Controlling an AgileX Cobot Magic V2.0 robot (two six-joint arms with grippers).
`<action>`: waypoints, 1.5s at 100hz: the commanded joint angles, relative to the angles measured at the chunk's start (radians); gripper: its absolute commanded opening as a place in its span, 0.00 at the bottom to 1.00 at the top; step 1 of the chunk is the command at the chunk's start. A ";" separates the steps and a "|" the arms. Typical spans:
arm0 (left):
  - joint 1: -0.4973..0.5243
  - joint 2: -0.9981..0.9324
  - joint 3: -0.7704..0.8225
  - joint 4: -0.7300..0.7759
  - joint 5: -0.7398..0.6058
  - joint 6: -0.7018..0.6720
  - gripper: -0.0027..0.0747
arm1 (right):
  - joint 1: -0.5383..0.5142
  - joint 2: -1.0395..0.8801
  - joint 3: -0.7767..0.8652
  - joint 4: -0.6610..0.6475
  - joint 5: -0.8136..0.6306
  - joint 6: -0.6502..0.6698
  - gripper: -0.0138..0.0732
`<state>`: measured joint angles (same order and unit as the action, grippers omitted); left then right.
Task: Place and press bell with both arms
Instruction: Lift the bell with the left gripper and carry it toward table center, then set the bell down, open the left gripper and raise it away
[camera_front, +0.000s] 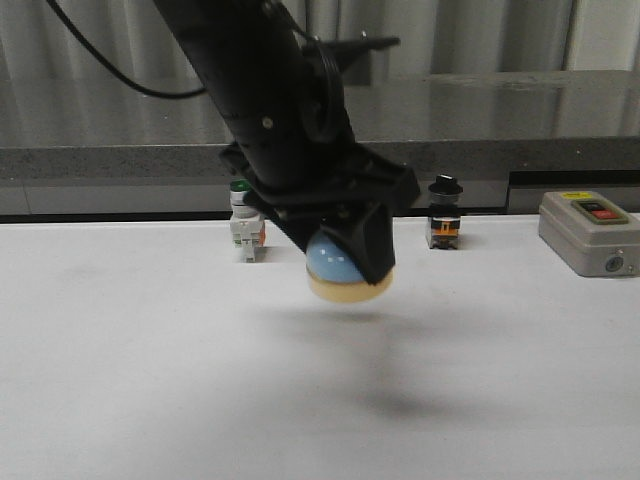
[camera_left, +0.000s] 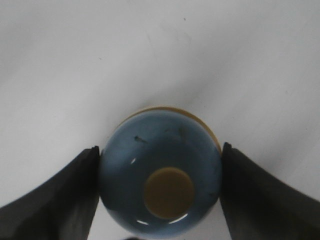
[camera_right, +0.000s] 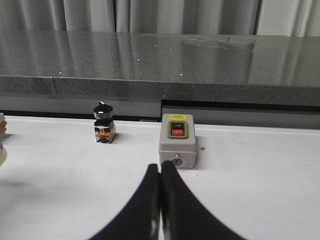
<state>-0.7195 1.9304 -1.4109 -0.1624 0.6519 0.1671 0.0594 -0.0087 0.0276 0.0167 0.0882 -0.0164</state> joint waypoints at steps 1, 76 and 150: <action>-0.025 -0.014 -0.032 -0.007 -0.057 -0.002 0.35 | -0.003 -0.022 -0.015 -0.007 -0.082 -0.004 0.09; -0.032 0.052 -0.032 -0.022 -0.009 -0.002 0.92 | -0.003 -0.022 -0.015 -0.007 -0.082 -0.004 0.09; 0.003 -0.304 0.036 -0.018 -0.110 -0.080 0.91 | -0.003 -0.022 -0.015 -0.007 -0.082 -0.004 0.09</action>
<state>-0.7358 1.7425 -1.3817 -0.1708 0.6155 0.1104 0.0594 -0.0087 0.0276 0.0167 0.0882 -0.0164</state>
